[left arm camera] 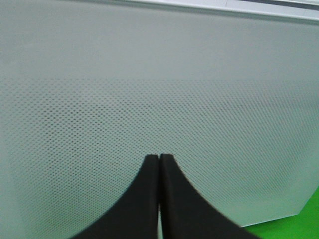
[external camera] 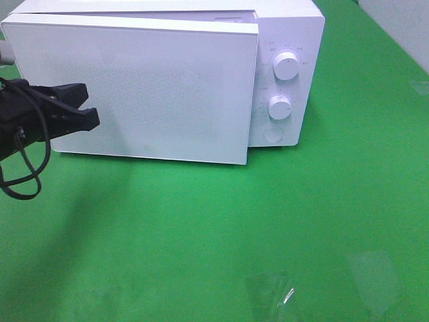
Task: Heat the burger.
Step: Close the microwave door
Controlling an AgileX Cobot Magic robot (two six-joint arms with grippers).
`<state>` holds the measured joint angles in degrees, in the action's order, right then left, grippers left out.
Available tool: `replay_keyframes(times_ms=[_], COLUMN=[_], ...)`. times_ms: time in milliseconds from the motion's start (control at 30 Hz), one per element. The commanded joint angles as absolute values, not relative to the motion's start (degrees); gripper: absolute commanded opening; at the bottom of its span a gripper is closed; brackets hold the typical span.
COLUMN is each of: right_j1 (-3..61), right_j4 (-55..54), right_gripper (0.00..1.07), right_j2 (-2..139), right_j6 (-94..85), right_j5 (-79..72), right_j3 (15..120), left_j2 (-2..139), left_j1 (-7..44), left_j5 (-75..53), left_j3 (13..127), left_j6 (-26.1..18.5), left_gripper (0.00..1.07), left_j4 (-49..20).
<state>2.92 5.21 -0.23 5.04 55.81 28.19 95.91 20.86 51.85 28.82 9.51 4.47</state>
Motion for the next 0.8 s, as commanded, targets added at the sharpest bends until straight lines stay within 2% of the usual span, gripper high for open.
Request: replay_keyframes(times_ms=[33,533,800], right_j1=[2.7,2.7,2.7], right_j4=[5.2,5.2,5.2], right_gripper=[0.76,0.76,0.76], right_j2=[-1.8,-1.8,-1.8], right_j6=[4.7,4.7,4.7], right_j5=[55.2,55.2,55.2], right_j3=[28.2,28.2,28.2], left_j2=[96.7,103.2,106.1], left_j1=[21.9,26.4,26.9], left_j5=[50.9,45.8,43.9], left_j3=[30.7,40.7,45.3], left_j6=[9.2,7.7,7.7], left_gripper=[0.0,0.0,0.0], left_j4=[3.4,0.3,0.3])
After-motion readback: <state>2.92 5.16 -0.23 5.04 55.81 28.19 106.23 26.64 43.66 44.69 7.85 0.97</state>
